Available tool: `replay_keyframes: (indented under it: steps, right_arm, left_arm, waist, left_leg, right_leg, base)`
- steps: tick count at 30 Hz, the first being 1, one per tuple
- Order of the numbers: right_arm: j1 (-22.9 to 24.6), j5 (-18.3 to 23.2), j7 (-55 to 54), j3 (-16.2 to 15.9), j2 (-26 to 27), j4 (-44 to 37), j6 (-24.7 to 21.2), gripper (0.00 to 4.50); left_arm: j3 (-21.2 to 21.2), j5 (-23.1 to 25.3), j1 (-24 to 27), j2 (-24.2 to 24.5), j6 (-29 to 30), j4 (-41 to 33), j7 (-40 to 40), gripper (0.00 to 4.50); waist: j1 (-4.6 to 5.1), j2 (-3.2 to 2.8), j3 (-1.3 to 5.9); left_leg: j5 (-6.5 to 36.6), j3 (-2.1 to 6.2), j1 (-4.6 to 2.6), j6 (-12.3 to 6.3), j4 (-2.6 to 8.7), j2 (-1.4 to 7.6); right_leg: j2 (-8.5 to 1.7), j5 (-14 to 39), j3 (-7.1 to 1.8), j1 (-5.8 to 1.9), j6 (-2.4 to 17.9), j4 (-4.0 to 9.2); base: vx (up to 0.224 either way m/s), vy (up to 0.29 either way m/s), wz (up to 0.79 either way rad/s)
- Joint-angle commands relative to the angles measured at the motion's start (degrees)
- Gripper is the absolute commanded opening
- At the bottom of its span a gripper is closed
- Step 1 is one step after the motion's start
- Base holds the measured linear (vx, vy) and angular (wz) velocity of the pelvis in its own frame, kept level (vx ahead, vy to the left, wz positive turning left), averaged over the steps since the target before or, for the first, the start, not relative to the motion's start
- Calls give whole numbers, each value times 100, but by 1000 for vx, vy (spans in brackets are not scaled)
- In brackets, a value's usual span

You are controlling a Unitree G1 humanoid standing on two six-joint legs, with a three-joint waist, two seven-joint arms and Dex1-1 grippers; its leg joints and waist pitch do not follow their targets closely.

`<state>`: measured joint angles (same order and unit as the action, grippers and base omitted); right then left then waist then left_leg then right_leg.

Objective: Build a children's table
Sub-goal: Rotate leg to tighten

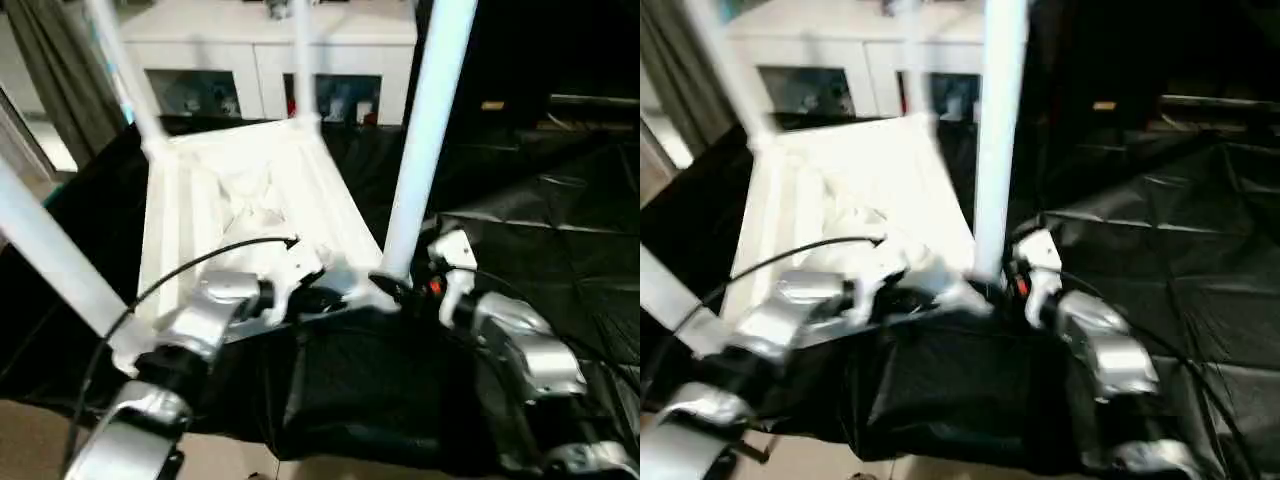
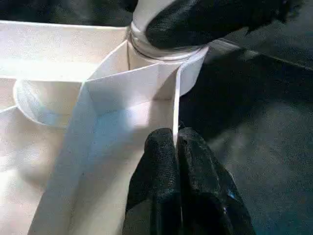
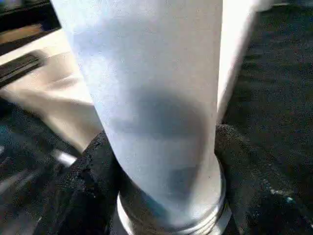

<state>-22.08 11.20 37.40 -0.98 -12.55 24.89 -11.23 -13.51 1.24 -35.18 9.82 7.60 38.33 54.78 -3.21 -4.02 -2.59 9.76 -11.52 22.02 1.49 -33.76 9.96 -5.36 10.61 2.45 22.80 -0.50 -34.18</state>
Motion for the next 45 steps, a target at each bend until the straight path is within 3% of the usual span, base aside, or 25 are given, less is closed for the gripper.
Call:
replay_keyframes:
  steps: [1, 5, 7, 9, 10, 15, 18, 19, 20, 25, 28, 31, 32, 37, 38, 42, 45]
  right_arm:
    - [105, -226, -423, -186, 244, 273, -239, 253]
    - [-186, -621, -1455, -240, 755, 761, 93, 253]
    - [-218, -628, -1441, -265, 789, 788, 158, 253]
    - [-284, -359, -1064, -227, 896, 690, 214, 253]
    - [-302, -254, -805, -237, 857, 603, 181, 308]
    - [-269, -71, 237, -434, 396, 234, 64, 364]
    - [-166, 154, 1106, -580, -22, -49, 12, 364]
    - [-133, 183, 1312, -607, -151, -127, 10, 364]
    - [-109, 195, 1454, -621, -247, -184, 4, 364]
    - [3, 347, 2305, -585, -727, -456, -158, 364]
    - [23, 380, 2546, -577, -919, -488, -191, 331]
    - [16, 429, 2637, -610, -985, -498, -217, 321]
    - [14, 434, 2653, -619, -993, -500, -220, 298]
    - [23, 431, 2799, -655, -1001, -522, -274, 266]
    - [37, 432, 2814, -658, -992, -555, -303, 252]
    - [85, 413, 2581, -613, -905, -571, -373, 239]
    - [79, 256, 2065, -568, -777, -358, -303, 232]
  left_arm:
    - [342, -198, -224, -300, -212, 92, -575, 0]
    - [356, -109, -373, -715, -345, 352, -1200, 0]
    - [343, -103, -377, -742, -358, 361, -1217, 0]
    - [280, -104, -338, -751, -422, 317, -1141, 0]
    - [267, -129, -300, -708, -464, 273, -1019, 0]
    - [196, -280, -108, -411, -499, 6, -288, 0]
    - [139, -309, -26, -148, -611, -67, 176, 0]
    - [119, -345, 11, -56, -623, -104, 379, 0]
    - [104, -376, 43, 16, -619, -140, 541, 0]
    - [47, -600, 244, 409, -433, -466, 1449, 0]
    - [9, -720, 334, 593, -297, -640, 1859, 0]
    - [-5, -751, 362, 654, -273, -686, 2002, 0]
    - [-3, -752, 363, 660, -277, -687, 2008, 0]
    - [9, -747, 365, 683, -284, -687, 2046, 0]
    - [21, -743, 376, 687, -256, -723, 2043, 0]
    - [40, -671, 346, 633, -287, -678, 1857, 0]
    - [122, -525, 231, 493, -300, -505, 1342, 0]
  waist:
    - [15, 115, 323]
    - [64, 115, 331]
    - [61, 105, 344]
    - [48, 110, 365]
    - [45, 104, 368]
    - [0, 119, 392]
    - [-36, 115, 394]
    - [-45, 56, 399]
    - [-47, 84, 398]
    - [-54, 53, 397]
    - [-67, 77, 386]
    - [-110, 61, 387]
    - [-144, 68, 389]
    - [-164, 77, 394]
    - [-161, 112, 392]
    - [-165, 91, 385]
    - [-139, 93, 368]
  left_leg:
    - [1789, 170, -136, -45, 436, 264]
    - [1759, 169, -119, -49, 439, 239]
    - [1711, 169, -110, -127, 429, 244]
    - [1528, 164, -82, -273, 418, 248]
    - [1491, 159, -81, -306, 416, 248]
    - [1161, 140, -51, -549, 370, 257]
    - [1078, 132, -47, -619, 357, 266]
    - [1068, 136, -50, -626, 353, 278]
    - [1060, 130, -44, -630, 353, 283]
    - [1187, 135, -64, -585, 375, 315]
    - [1300, 123, -90, -497, 386, 325]
    - [1280, 122, -103, -447, 387, 332]
    - [1239, 119, -100, -430, 382, 327]
    - [1173, 123, -90, -430, 376, 319]
    - [1146, 121, -82, -447, 375, 317]
    - [1150, 128, -78, -435, 381, 316]
    - [1326, 137, -79, -309, 401, 308]
  right_leg:
    - [-306, 2154, -173, -172, 1057, 524]
    - [-297, 2066, -162, -168, 1059, 515]
    - [-312, 2030, -172, -180, 1033, 525]
    - [-302, 1773, -174, -200, 1045, 496]
    - [-299, 1708, -172, -200, 1057, 492]
    - [-303, 1252, -157, -234, 1214, 438]
    - [-300, 1154, -140, -254, 1266, 424]
    - [-303, 1137, -139, -247, 1277, 416]
    - [-289, 1086, -132, -248, 1293, 409]
    - [-284, 1078, -130, -227, 1405, 387]
    - [-290, 1207, -146, -197, 1442, 397]
    - [-294, 1201, -158, -185, 1425, 395]
    - [-297, 1155, -162, -189, 1412, 390]
    - [-303, 1105, -160, -199, 1384, 380]
    - [-300, 1101, -157, -203, 1378, 381]
    - [-302, 1203, -155, -198, 1345, 386]
    - [-310, 1511, -161, -188, 1259, 415]
  base:
    - [0, 0, 0]
    - [0, 0, 0]
    - [0, 0, 0]
    - [0, 0, 0]
    - [0, 0, 0]
    - [0, 0, 0]
    - [0, 0, 0]
    - [0, 0, 0]
    - [0, 0, 0]
    - [0, 0, 0]
    - [0, 0, 0]
    - [0, 0, 0]
    - [0, 0, 0]
    - [0, 0, 0]
    - [0, 0, 0]
    - [0, 0, 0]
    - [0, 0, 0]
